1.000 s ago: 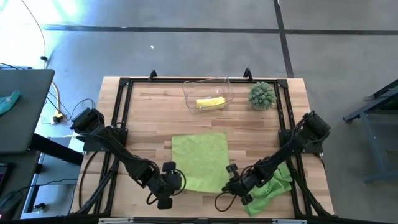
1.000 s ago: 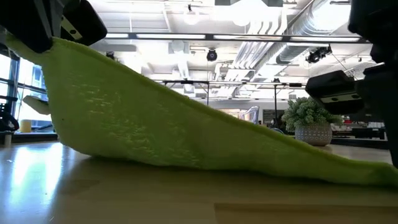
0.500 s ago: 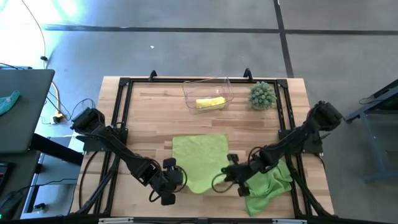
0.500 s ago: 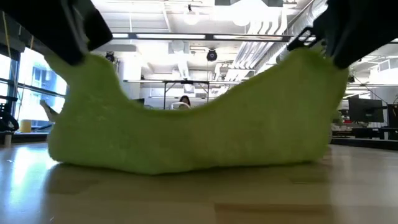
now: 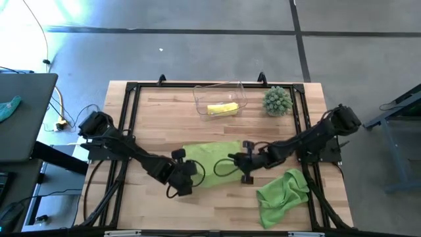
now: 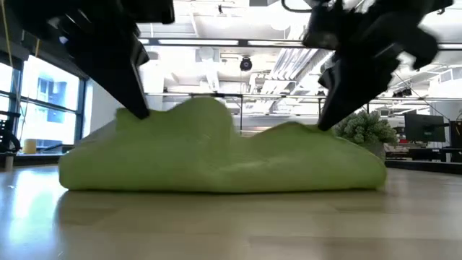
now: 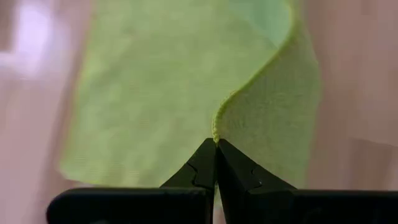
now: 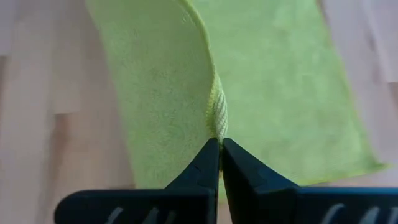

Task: Roll microfiber towels into tight, uniform cylinder then place into a basket
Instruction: Fold the light green microfiber towel

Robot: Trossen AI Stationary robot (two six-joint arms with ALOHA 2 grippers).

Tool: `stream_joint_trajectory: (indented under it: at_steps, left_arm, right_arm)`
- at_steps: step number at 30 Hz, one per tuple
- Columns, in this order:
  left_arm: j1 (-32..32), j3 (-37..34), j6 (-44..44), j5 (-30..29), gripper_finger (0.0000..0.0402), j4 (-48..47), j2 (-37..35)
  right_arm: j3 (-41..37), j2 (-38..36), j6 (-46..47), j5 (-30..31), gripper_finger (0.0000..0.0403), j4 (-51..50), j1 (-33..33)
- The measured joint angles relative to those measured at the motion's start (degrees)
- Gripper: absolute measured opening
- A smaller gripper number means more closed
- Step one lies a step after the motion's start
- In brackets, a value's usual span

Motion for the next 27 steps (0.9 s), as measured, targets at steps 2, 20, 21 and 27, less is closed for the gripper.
stream_joint_trajectory:
  at_steps: [2,20,21,27]
  left_arm:
    - [1.3,0.0,0.1,-1.9,0.0000,-1.8,0.0]
    - [12.7,0.0,7.2,-4.7,0.0000,-7.5,0.0]
    - [13.2,0.0,7.7,-4.7,0.0000,-7.5,0.0]
    - [15.4,0.0,8.2,-4.7,0.0000,-7.4,0.0]
  right_arm:
    - [0.0,0.0,-0.9,0.0,0.0001,-0.4,-1.9]
    - [0.0,0.0,-4.0,0.0,0.0001,-1.7,-14.5]
    - [0.0,0.0,-3.8,0.0,0.0001,-1.8,-14.8]
    - [0.0,-0.1,-3.6,-1.4,0.0001,-2.2,-16.3]
